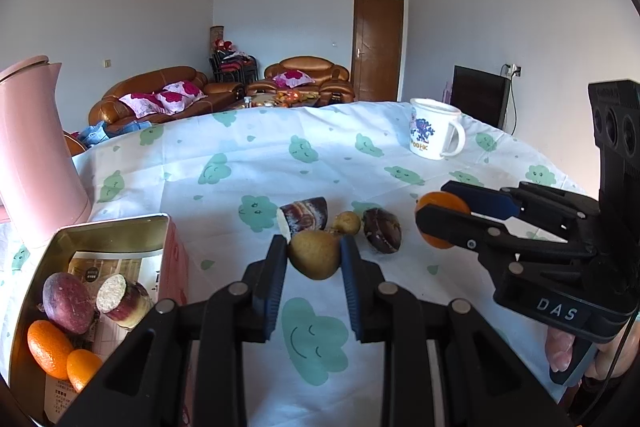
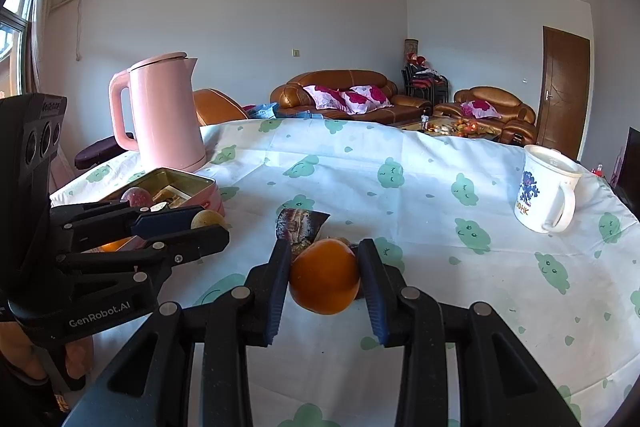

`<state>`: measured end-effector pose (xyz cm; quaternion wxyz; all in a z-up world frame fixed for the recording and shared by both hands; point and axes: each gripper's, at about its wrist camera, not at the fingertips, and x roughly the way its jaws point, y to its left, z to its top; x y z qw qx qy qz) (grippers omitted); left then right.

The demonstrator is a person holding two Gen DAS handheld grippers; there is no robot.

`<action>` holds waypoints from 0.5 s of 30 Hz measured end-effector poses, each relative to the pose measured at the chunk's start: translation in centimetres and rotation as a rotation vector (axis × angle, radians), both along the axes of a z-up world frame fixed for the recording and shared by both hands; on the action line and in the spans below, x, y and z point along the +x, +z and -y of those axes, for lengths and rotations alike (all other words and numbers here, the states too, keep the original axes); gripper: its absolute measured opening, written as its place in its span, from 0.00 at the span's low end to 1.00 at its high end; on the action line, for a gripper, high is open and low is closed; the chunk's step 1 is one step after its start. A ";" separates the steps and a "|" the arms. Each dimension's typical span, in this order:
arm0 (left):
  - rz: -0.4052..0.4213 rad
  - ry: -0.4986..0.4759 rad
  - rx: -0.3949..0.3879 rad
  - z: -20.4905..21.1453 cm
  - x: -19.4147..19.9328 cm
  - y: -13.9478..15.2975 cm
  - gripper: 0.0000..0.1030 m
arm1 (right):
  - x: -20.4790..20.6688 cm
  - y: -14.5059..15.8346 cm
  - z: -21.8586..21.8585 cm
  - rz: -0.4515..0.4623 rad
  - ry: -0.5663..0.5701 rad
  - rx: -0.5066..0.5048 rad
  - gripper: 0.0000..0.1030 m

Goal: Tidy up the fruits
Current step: 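Lift the orange and kiwi and carry both toward the pink tin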

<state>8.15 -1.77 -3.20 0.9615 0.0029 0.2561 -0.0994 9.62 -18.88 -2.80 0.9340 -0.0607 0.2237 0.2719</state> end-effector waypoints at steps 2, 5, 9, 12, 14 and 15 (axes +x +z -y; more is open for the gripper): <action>0.007 0.003 -0.001 -0.1 -0.1 0.1 0.28 | -0.1 0.1 0.0 0.008 -0.002 0.001 0.36; 0.018 0.008 -0.002 -0.1 -0.3 0.2 0.28 | -0.3 0.2 0.1 0.018 -0.001 0.003 0.36; 0.029 0.013 -0.005 -0.2 -0.4 0.3 0.28 | -0.5 0.2 0.1 0.027 0.000 0.004 0.36; 0.042 0.018 -0.007 -0.3 -0.7 0.4 0.28 | -0.7 0.3 0.1 0.039 0.004 0.007 0.36; 0.052 0.021 -0.005 -0.3 -0.8 0.5 0.28 | -0.9 0.4 0.2 0.050 0.005 0.010 0.36; 0.057 0.022 -0.003 -0.2 -0.9 0.5 0.28 | -1.1 0.4 0.2 0.054 0.006 0.012 0.36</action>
